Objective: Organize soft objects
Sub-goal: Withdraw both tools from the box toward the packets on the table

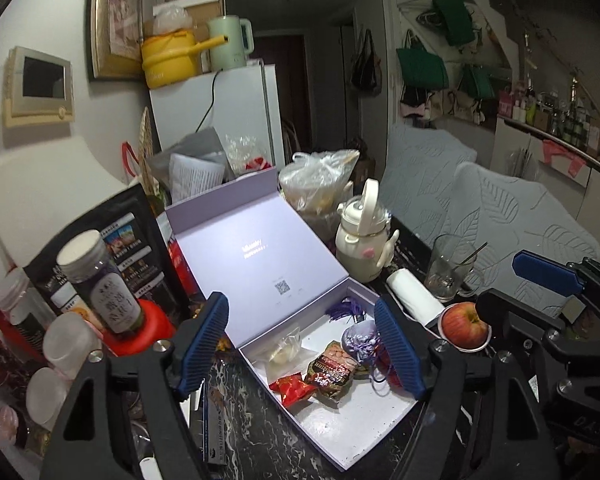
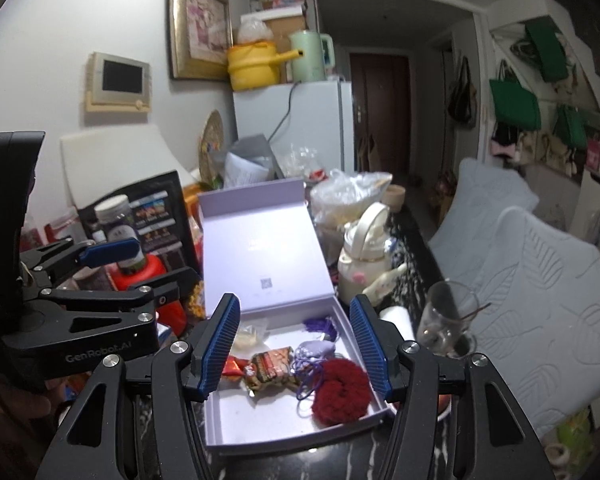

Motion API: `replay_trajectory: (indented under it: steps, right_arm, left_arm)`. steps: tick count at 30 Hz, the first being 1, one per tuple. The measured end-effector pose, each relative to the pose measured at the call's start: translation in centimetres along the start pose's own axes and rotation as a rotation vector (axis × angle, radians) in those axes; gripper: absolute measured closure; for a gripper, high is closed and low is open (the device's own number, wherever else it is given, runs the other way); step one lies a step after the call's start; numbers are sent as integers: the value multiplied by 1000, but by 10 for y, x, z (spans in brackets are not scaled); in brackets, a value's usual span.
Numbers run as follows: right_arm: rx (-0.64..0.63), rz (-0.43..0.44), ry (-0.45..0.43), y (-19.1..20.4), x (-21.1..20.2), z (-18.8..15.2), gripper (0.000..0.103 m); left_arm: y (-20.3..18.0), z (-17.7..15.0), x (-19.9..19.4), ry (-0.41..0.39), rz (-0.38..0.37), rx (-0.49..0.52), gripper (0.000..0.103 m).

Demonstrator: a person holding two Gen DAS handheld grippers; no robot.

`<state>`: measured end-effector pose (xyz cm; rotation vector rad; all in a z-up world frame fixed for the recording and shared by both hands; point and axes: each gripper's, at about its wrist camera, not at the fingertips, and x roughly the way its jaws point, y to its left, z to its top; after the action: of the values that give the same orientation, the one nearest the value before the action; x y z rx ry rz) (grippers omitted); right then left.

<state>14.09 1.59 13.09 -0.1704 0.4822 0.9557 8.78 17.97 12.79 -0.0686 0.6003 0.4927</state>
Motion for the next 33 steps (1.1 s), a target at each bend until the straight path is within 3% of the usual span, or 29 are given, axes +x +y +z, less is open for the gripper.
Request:
replay_trajectory:
  steps: [6,8,10,13,23,33]
  right_arm:
    - [-20,-21,-61,5,-38,-4,34]
    - [-27,-29,-75,6,-50,-6,31]
    - [-33,-36,-85,6,-60,-10,28]
    - [-34,-43,-100,8,-74,-17,24]
    - [-19,-63,-101,16,-106,-49,19]
    - [9,-89,-78,18,-125,-88,17]
  left_arm:
    - [-4,-4,-36,-58,-26,7,24]
    - [-3,-7,-44,-72,-26,4,8]
    - [-3,-11,-54,-92,-20,1,0]
    - [-4,-18,-68,-127,-7,9,0]
    - [-13,-49,-92,-129,-62,32,0]
    - [-29,-85,-94,-86,-135,51,0]
